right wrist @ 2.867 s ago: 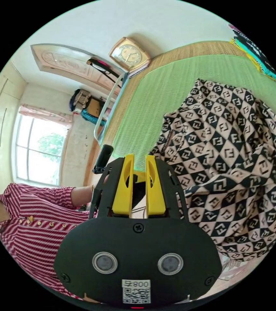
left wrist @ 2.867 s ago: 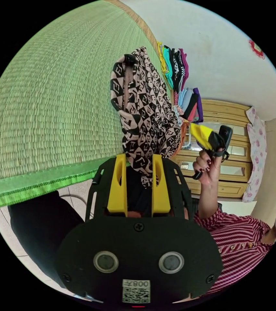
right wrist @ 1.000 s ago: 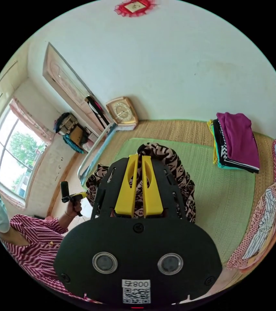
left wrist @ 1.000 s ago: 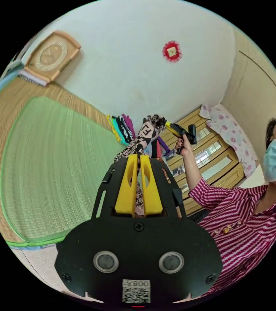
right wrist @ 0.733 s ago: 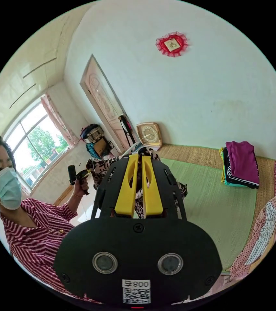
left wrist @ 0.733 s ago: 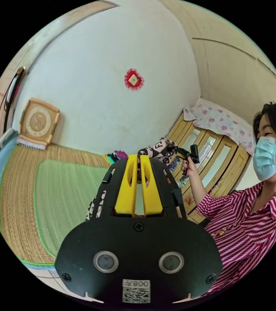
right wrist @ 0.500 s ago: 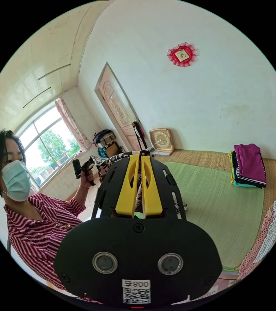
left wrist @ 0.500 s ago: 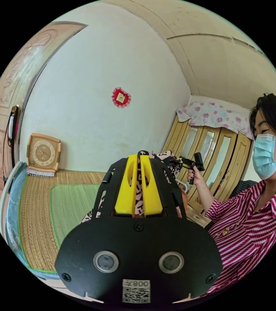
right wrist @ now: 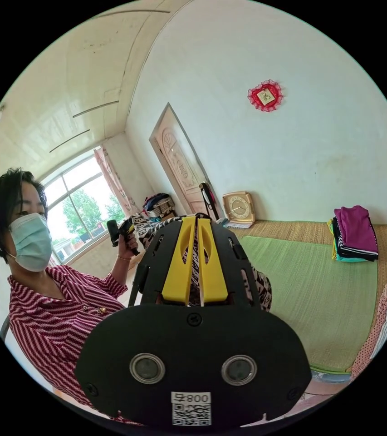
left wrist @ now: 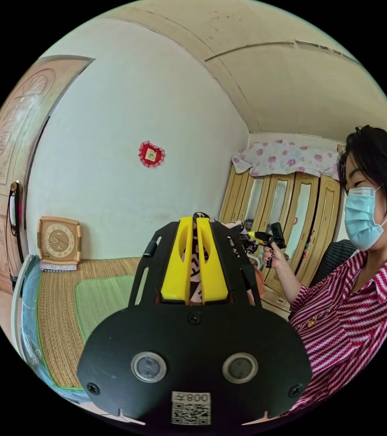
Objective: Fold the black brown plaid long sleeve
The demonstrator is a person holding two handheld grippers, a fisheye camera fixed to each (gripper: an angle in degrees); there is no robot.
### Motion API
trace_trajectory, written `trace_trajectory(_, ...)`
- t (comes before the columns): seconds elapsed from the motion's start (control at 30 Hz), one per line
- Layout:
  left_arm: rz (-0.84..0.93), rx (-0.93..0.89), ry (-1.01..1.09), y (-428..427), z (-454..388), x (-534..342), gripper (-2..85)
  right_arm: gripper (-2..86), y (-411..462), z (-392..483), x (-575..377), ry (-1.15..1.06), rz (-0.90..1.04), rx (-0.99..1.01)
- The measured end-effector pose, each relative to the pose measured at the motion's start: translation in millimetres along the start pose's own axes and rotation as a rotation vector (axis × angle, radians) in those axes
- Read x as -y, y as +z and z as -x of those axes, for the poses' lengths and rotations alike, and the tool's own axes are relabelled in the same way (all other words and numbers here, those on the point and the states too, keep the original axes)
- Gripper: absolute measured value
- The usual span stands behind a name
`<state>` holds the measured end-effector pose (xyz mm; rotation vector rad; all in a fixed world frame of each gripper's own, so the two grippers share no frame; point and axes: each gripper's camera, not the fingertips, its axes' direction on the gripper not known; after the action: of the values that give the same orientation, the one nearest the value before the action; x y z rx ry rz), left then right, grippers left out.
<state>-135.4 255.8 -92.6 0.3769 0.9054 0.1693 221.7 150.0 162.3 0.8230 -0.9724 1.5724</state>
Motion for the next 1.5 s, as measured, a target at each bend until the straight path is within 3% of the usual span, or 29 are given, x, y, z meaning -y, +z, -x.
trace_trajectory(0.57,-0.024,-0.047,0.028,10.8,-82.0,-29.1,0.9,0.2,-5.9,38.1,-49.6,-0.037,-0.094,0.014)
trace_trajectory(1.5,-0.036,-0.087,0.049,29.2,-109.3,-53.6,1.1,0.2,14.7,43.0,-74.6,-0.065,-0.141,0.008)
